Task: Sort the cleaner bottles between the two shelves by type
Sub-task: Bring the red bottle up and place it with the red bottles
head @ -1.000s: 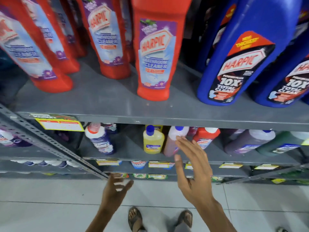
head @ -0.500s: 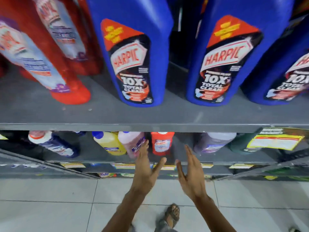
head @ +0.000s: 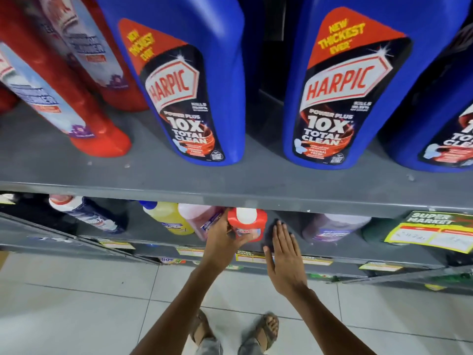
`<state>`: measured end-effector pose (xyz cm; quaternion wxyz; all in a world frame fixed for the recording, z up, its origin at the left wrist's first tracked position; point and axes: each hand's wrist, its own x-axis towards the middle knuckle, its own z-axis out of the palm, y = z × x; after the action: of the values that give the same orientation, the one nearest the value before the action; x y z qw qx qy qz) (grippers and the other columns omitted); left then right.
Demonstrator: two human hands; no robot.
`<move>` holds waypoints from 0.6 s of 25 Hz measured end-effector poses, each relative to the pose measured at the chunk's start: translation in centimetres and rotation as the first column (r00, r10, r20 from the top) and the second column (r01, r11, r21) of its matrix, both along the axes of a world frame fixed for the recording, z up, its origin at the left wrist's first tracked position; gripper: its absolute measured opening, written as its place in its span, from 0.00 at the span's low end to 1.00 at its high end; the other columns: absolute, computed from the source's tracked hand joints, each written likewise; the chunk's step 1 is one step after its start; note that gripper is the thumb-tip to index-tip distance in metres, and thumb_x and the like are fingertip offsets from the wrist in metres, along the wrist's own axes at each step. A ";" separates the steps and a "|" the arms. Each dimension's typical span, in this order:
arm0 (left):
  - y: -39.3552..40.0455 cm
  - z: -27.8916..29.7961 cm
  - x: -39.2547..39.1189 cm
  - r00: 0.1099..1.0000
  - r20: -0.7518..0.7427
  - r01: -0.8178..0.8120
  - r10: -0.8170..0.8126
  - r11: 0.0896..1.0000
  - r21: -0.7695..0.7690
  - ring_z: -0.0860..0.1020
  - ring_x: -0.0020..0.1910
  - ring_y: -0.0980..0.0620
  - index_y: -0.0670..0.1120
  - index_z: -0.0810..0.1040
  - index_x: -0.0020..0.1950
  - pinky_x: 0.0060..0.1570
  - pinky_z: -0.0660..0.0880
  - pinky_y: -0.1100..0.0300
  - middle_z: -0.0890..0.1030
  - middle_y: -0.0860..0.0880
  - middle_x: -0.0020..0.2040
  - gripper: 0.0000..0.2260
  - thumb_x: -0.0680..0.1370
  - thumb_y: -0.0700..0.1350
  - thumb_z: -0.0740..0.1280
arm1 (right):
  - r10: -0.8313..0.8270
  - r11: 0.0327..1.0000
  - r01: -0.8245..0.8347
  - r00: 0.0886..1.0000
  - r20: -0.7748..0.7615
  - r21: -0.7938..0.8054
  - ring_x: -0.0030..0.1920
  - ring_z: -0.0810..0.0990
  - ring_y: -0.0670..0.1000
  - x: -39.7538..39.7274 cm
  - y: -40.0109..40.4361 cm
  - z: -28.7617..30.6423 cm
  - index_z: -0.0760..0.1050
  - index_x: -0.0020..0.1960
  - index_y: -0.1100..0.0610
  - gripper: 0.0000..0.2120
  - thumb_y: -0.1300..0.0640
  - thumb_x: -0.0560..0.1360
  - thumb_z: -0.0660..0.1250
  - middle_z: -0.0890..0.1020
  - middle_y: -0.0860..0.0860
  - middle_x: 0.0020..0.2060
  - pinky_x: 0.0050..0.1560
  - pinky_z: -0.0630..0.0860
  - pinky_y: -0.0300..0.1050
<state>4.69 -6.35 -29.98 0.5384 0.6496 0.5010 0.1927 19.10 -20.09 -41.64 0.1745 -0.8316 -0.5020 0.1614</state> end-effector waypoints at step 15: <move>8.3 29.1 -28.3 0.945 0.284 -0.049 -0.160 0.791 0.610 0.86 0.51 0.71 0.61 0.84 0.58 0.53 0.80 0.75 0.89 0.68 0.52 0.20 0.68 0.61 0.82 | 0.176 0.464 -0.167 0.980 0.095 0.870 0.67 0.86 0.47 -17.5 9.9 27.8 0.85 0.69 0.52 0.15 0.60 0.83 0.70 0.86 0.44 0.69 0.70 0.77 0.44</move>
<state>-23.59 1.91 -0.86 0.3802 0.7626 0.2982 0.4302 1.62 -10.20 -13.86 0.5577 -0.5716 -0.5941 -0.0960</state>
